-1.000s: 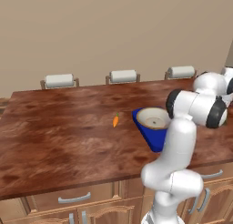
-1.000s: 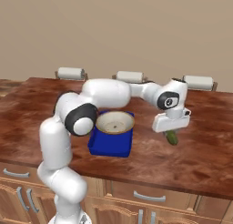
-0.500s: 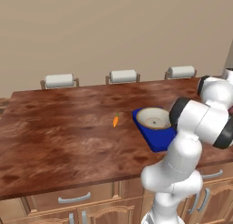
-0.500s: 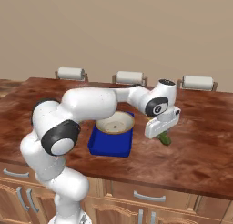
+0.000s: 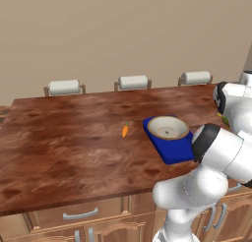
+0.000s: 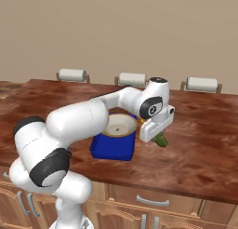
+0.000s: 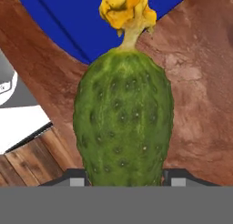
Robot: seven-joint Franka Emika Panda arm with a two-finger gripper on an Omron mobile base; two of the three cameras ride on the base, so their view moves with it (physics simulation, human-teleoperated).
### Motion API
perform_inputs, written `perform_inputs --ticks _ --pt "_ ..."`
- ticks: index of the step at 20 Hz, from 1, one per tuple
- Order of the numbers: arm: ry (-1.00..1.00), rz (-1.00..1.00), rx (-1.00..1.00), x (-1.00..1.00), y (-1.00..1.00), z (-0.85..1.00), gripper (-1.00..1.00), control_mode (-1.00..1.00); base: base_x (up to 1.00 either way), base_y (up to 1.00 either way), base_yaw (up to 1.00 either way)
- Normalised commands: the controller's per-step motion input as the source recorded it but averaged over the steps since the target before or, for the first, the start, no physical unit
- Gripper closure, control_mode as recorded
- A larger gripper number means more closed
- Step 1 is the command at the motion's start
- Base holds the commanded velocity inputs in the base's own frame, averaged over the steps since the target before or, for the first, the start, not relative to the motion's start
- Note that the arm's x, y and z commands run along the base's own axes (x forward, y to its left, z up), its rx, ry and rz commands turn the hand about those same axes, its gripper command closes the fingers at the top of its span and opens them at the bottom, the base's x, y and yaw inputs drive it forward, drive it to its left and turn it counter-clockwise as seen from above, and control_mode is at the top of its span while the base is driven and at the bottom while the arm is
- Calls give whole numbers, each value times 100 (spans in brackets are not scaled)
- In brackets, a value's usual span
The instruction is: Place the two vegetables and bowl onto the tray for setting up a vegetable dip station.
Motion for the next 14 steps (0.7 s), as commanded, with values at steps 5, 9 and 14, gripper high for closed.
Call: perform_inputs --ticks 5,9,14 --pt "-4 15 0 -21 41 17 100 -100 0 0 0" --pt "-9 13 0 -14 47 9 100 -100 0 0 0" --pt "-14 9 0 -7 50 3 100 -100 0 0 0"
